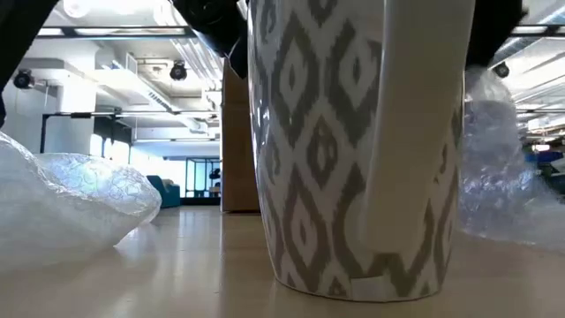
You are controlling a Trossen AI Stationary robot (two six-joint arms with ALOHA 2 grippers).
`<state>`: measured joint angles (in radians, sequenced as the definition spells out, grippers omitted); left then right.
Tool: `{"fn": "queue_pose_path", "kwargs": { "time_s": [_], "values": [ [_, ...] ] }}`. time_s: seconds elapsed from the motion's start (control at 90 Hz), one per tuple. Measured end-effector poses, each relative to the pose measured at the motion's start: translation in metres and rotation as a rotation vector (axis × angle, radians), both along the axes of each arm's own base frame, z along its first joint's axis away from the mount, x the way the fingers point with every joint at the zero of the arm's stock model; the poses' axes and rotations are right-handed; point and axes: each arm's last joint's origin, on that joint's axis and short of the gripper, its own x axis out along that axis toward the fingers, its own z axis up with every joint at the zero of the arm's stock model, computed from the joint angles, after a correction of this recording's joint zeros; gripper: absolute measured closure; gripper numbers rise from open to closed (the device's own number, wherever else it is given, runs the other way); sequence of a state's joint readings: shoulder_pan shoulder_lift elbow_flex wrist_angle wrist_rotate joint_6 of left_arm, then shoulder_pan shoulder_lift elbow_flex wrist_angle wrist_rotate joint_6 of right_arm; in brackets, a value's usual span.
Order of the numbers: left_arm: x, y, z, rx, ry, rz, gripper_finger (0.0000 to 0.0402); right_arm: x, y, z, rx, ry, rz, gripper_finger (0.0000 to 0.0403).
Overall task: Wrap mug
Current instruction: Wrap the purple mug using the right bubble wrap
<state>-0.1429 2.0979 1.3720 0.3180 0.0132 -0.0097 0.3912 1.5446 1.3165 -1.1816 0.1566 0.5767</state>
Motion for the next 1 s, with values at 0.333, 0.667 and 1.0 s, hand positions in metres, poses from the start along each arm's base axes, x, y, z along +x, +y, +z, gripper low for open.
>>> {"fn": "queue_pose_path", "kwargs": {
  "time_s": [0.333,0.667,1.0],
  "values": [
    [0.000,0.000,0.000,0.000,0.000,0.000,0.0402,-0.003,0.002,-0.016,-0.003,-0.049,-0.019,0.0362],
    [0.000,0.000,0.000,0.000,-0.003,0.001,0.0402,0.005,0.002,-0.061,-0.009,0.066,0.027,0.0396],
    [0.000,0.000,0.001,0.001,-0.002,0.003,0.0402,-0.002,0.002,0.011,0.040,-0.052,0.041,0.0400]
  ]
}}
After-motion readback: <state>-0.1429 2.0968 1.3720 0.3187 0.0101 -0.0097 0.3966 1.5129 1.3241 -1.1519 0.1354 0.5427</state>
